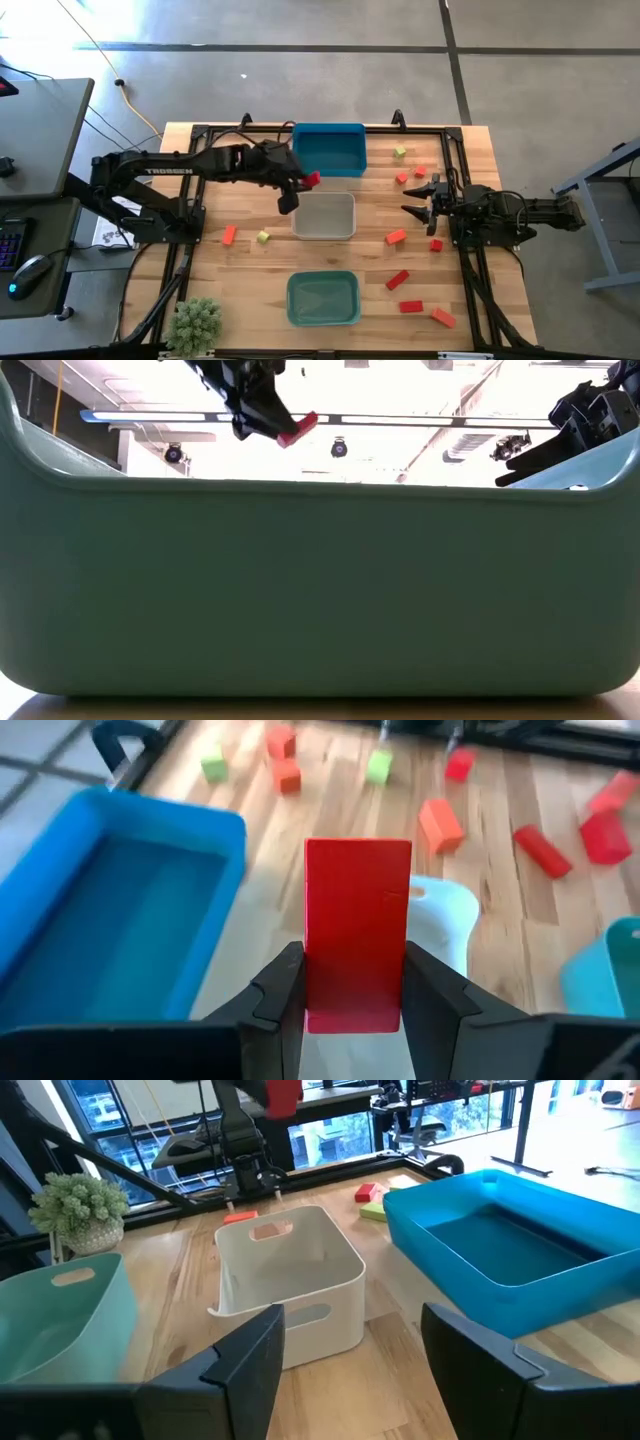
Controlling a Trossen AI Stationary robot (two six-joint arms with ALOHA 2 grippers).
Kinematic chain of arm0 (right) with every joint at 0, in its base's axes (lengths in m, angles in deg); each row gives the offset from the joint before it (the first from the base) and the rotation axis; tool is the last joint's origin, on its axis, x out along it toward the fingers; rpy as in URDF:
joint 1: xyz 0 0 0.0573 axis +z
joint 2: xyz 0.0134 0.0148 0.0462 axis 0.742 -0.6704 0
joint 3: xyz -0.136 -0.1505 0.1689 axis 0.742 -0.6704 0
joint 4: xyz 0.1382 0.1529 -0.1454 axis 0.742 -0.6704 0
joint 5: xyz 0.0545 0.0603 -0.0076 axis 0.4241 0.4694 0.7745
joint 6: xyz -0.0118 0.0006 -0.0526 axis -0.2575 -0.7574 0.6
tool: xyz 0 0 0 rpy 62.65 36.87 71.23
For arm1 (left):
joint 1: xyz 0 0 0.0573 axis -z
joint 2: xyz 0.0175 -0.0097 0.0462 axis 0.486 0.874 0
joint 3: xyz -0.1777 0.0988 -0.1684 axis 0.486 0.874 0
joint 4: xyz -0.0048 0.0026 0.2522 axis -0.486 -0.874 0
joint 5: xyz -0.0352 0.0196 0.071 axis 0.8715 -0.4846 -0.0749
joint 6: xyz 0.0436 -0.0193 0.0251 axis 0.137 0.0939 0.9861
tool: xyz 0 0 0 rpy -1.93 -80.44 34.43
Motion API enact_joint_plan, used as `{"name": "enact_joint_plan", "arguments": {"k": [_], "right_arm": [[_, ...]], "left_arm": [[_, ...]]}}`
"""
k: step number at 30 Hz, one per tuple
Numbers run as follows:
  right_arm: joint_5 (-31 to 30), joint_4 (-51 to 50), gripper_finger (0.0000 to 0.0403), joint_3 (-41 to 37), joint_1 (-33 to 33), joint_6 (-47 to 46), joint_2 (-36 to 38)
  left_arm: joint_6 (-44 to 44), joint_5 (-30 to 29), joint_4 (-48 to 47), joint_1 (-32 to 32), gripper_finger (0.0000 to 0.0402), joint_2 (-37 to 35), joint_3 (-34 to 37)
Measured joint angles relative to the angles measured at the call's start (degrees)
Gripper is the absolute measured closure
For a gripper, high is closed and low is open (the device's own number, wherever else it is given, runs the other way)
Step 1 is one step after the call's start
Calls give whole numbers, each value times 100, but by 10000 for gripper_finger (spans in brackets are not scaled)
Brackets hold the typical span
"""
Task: Sort & place blocks by color
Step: Put the red block into the gray bin, then put the orange block into the blue bin
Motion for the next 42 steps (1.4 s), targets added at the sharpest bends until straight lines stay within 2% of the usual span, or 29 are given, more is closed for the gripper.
{"name": "enact_joint_plan", "arguments": {"k": [13,19,27,31,38,42], "right_arm": [[1,1,179,1,0,-73,0],[-44,8,179,1,-2,-1164,0],[-394,23,179,-2,-2,-1894,0],[-528,118,179,-2,-2,-2264,-2],[-564,909,179,-2,-2,-2278,-2],[-986,1332,179,-2,-2,-2278,-2]], "left_arm": [[-509,146,8,535,302,1387,6],[-749,157,16,662,300,1928,8],[-864,186,25,725,295,2341,8],[-965,190,29,716,278,2346,8],[-1141,190,28,618,233,2346,8],[-1141,196,36,620,207,2341,8]]}}
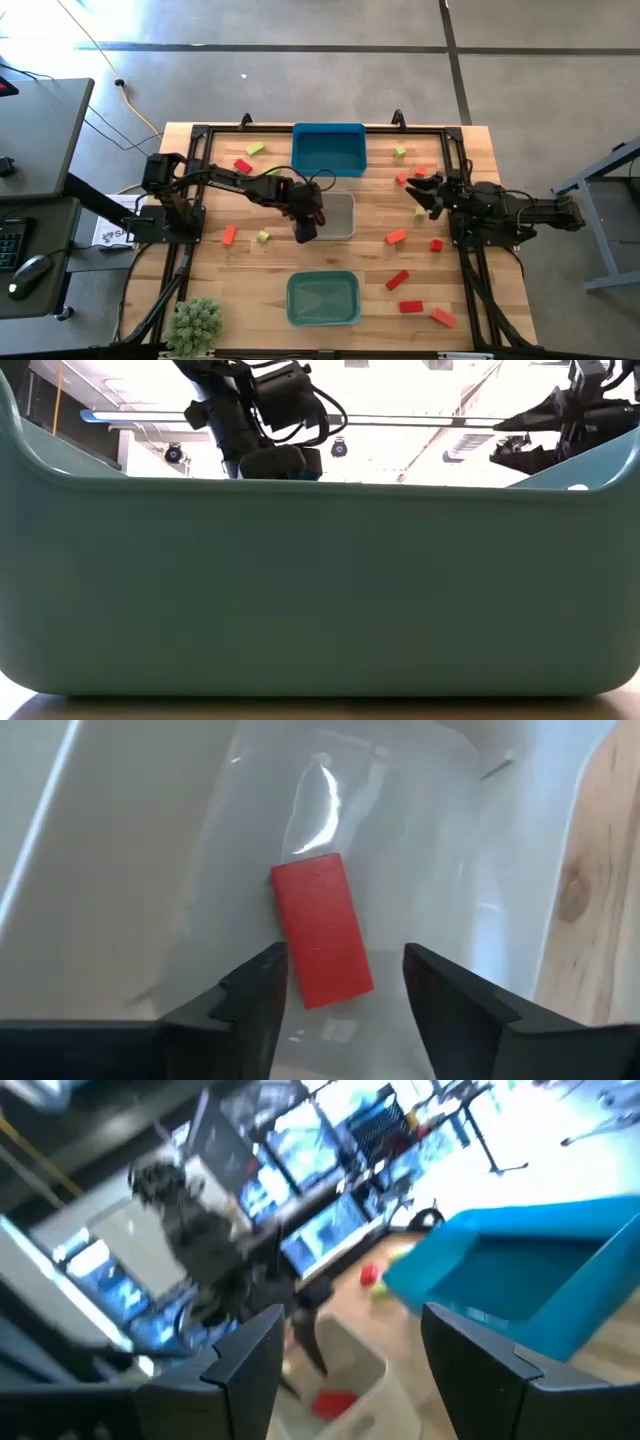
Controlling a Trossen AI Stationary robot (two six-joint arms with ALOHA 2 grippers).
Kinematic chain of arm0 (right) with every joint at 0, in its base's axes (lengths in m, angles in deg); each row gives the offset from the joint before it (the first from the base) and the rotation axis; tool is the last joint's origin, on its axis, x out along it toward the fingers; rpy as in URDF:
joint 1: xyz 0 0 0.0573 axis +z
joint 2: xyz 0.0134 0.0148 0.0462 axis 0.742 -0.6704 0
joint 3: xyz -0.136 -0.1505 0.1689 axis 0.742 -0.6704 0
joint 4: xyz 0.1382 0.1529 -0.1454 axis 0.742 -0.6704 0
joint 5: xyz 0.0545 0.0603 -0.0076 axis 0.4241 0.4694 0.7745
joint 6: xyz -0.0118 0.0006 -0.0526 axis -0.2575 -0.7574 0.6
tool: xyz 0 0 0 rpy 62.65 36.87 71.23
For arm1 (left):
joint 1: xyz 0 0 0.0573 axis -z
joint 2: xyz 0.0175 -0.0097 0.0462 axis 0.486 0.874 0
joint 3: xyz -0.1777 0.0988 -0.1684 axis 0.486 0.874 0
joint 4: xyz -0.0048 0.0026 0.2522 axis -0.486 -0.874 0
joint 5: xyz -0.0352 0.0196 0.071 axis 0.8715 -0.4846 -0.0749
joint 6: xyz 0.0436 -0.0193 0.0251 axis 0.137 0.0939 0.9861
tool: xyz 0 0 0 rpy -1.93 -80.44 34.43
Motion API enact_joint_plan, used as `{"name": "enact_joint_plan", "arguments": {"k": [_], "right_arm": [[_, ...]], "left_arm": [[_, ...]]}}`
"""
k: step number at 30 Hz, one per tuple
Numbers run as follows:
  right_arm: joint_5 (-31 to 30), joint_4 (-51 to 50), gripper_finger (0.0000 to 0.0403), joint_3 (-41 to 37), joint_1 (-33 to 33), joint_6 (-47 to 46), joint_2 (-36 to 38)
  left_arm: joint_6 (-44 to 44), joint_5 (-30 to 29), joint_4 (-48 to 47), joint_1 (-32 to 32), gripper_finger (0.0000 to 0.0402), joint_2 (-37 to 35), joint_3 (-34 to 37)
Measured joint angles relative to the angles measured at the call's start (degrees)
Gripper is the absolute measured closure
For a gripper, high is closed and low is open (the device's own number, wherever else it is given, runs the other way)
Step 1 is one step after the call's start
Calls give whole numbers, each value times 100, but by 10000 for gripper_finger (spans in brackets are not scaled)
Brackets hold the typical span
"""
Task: Sort & place blocks by color
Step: Put the orange block into the blue bin
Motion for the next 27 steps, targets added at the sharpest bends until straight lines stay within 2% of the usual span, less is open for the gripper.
{"name": "enact_joint_plan", "arguments": {"k": [4,9,16,21,27], "right_arm": [[-429,437,179,0,0,2,0],[-873,724,179,35,0,506,0],[-1477,575,178,972,-2,1638,-492],[-2011,-898,178,2032,-2,1791,-1257],[-2054,-3197,178,3269,-217,671,-2324]], "left_arm": [[-2,84,-50,2,186,-28,-33],[283,84,-478,0,183,-28,-471],[1350,22,-1230,-109,188,-28,-1408],[2021,-98,-1456,-356,188,-31,-1902],[2501,-100,-1659,-759,188,-362,-2131]]}}
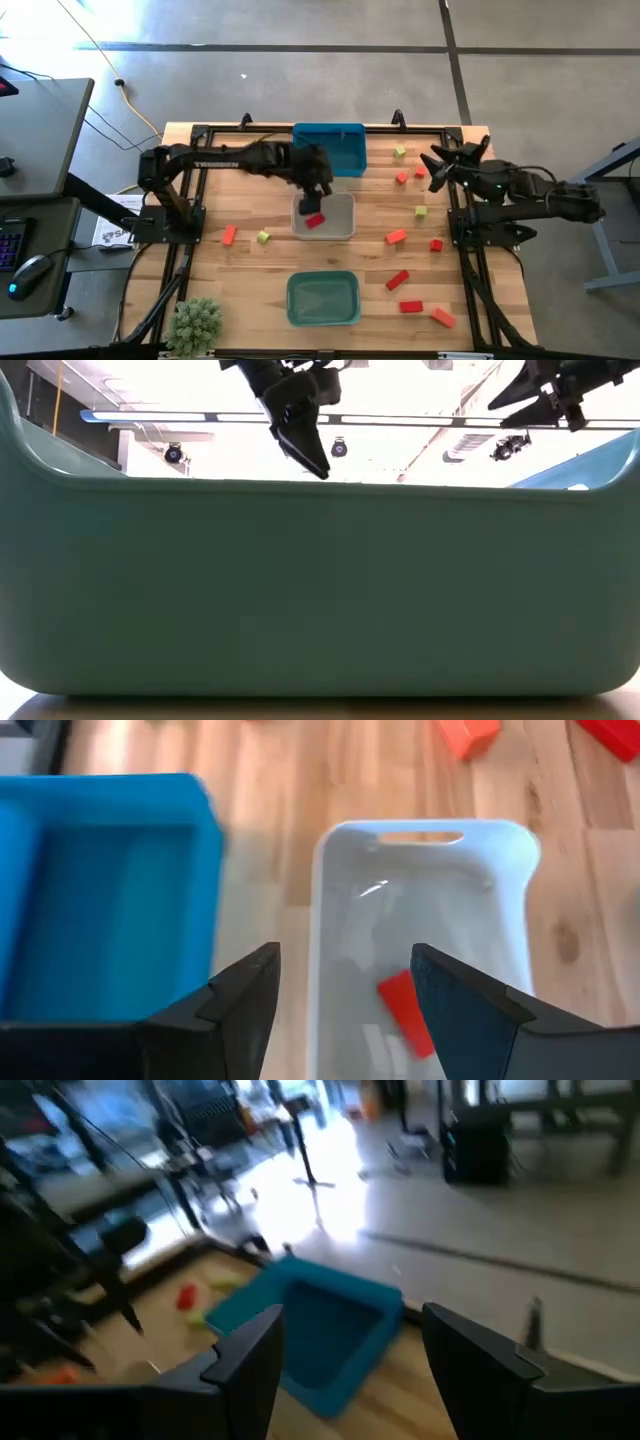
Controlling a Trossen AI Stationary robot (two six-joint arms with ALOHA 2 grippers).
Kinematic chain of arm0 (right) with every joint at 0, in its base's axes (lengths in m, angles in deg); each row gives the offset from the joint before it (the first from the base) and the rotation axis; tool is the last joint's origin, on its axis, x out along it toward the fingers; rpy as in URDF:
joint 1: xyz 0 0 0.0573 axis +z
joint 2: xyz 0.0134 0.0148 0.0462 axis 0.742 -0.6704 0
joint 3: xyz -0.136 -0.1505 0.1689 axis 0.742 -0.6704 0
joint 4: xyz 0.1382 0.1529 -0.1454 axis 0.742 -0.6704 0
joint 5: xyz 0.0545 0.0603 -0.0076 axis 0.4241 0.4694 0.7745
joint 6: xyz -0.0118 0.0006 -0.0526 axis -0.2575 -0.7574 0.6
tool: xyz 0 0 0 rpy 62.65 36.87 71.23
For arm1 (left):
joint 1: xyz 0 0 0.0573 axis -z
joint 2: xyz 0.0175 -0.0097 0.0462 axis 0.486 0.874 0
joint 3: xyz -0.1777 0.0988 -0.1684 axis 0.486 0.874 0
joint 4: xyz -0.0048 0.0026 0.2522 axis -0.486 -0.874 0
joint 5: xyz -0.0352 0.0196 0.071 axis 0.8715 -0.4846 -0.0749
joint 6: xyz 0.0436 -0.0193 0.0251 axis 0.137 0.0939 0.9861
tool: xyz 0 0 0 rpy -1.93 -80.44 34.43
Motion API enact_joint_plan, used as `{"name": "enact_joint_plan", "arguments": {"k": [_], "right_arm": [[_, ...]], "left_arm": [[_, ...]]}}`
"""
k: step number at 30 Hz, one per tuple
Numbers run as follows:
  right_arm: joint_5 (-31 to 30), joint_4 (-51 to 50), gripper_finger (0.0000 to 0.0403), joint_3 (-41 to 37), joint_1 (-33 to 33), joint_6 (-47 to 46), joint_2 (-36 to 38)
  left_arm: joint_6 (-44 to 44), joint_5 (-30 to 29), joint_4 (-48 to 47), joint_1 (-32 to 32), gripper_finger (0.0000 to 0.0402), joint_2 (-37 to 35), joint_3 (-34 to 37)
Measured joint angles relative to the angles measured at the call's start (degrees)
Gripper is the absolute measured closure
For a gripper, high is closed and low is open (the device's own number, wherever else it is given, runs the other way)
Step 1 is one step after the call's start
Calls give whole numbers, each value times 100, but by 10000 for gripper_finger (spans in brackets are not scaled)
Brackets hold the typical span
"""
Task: Sort & place blocks by color
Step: Put the orange block into the blue bin
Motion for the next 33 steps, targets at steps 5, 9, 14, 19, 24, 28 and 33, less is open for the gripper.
{"name": "enact_joint_plan", "arguments": {"k": [5,9,14,19,24,28,33], "right_arm": [[556,-1307,178,753,-509,-840,-837],[1360,-1902,178,1153,-1116,-1049,-1537],[2399,-2223,178,1431,-1926,-1094,-2328],[3242,-2236,178,1573,-2471,-1086,-3004],[3434,-2361,177,1694,-2730,-962,-3653],[3614,-2398,164,1726,-2840,-758,-4142],[3608,-2402,145,1726,-2902,-301,-4749]], "left_arm": [[97,-5,-66,-303,188,-445,0],[99,-68,-264,-475,188,-792,3],[246,-408,-633,-549,188,-1132,2],[299,-601,-779,-549,188,-1381,3],[448,-605,-750,-549,188,-1593,4],[503,-619,-746,-549,188,-1642,3],[504,-619,-746,-600,188,-1642,4]]}}
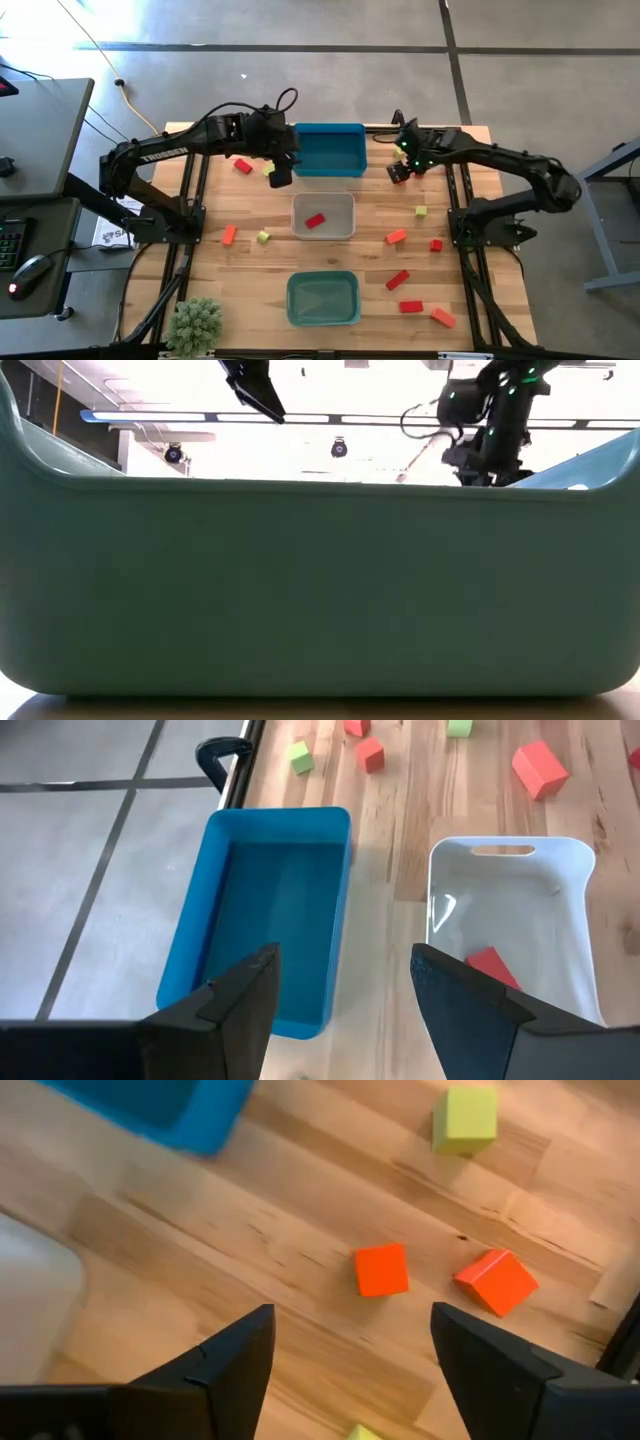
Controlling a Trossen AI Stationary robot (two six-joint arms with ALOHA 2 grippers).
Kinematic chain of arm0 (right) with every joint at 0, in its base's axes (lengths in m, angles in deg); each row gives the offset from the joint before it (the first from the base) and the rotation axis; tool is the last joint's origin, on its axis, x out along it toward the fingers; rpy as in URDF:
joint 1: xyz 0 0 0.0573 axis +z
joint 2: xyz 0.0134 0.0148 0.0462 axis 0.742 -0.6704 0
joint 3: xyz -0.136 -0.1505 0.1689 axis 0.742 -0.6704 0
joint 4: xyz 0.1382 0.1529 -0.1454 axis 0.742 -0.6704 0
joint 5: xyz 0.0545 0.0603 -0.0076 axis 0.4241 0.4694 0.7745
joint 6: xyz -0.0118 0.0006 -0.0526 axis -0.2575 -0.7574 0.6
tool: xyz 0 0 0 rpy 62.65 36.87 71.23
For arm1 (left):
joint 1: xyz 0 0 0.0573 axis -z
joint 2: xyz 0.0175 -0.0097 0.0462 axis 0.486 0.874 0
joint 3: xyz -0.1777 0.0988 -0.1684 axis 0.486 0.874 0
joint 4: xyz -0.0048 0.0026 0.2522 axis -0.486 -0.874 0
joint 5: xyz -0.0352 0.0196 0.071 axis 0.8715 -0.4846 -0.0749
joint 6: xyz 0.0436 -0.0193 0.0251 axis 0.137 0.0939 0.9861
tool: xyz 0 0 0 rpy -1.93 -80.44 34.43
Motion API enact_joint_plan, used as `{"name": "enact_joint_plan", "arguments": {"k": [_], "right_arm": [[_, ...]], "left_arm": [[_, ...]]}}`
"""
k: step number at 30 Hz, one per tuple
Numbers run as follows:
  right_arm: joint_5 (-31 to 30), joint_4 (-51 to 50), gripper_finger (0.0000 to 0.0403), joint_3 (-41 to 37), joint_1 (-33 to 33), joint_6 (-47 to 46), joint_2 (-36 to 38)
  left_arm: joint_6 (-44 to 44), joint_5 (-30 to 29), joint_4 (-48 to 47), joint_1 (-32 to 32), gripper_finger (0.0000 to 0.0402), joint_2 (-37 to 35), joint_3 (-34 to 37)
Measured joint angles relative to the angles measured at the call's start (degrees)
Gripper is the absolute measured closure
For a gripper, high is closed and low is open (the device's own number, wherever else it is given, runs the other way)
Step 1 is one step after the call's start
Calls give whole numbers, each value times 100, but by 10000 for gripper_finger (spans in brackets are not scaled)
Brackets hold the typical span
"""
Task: Sort & place blocks by color
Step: Put the orange block into the blue bin
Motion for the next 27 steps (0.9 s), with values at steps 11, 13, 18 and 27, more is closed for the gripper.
{"name": "enact_joint_plan", "arguments": {"k": [11,13,18,27], "right_arm": [[13,44,141,0,-305,863,-1345],[12,58,141,0,-347,994,-1546],[13,124,141,0,-411,1176,-1916],[-24,615,141,0,-456,1185,-2127]], "left_arm": [[-153,-48,85,-95,188,0,0],[-153,-63,91,-98,188,0,0],[-175,-111,190,-100,188,0,0],[-268,-112,190,-282,188,2,0]]}}
